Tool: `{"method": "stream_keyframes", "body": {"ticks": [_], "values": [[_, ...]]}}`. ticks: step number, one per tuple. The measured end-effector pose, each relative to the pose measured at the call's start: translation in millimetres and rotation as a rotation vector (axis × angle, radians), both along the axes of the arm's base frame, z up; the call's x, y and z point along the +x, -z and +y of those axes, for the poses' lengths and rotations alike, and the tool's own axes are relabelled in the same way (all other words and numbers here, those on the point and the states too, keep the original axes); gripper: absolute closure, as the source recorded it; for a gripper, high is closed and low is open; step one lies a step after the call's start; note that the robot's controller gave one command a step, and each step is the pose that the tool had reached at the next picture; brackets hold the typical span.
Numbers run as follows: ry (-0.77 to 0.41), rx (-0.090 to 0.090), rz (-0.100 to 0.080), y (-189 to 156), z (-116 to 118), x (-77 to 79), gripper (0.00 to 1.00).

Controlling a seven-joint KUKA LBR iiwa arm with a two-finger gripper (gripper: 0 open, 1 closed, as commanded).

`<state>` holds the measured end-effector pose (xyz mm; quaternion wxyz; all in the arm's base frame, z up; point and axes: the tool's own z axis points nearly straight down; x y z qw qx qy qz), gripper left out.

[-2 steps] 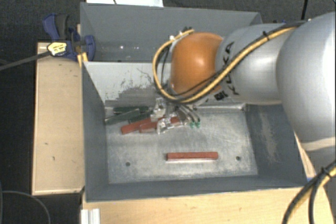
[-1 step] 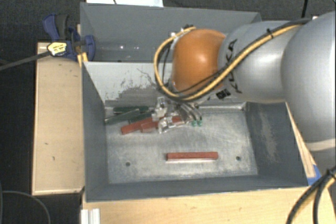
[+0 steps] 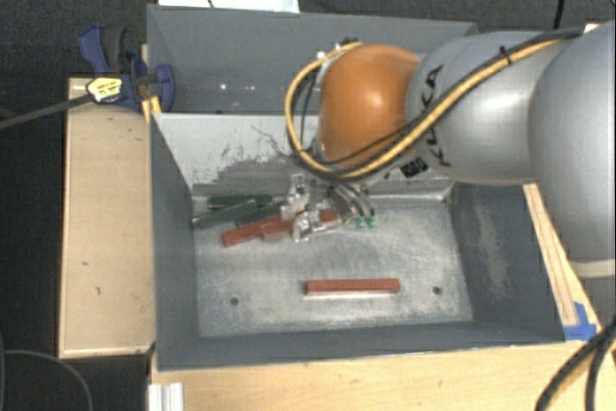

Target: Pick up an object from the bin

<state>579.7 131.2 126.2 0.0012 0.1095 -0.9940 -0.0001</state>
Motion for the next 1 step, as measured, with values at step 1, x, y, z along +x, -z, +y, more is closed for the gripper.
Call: {"method": "stream_keyframes", "body": {"ticks": [1], "values": [[0.002, 0.001, -0.003, -20.0, 0.1, 0.4, 1.0]]}}
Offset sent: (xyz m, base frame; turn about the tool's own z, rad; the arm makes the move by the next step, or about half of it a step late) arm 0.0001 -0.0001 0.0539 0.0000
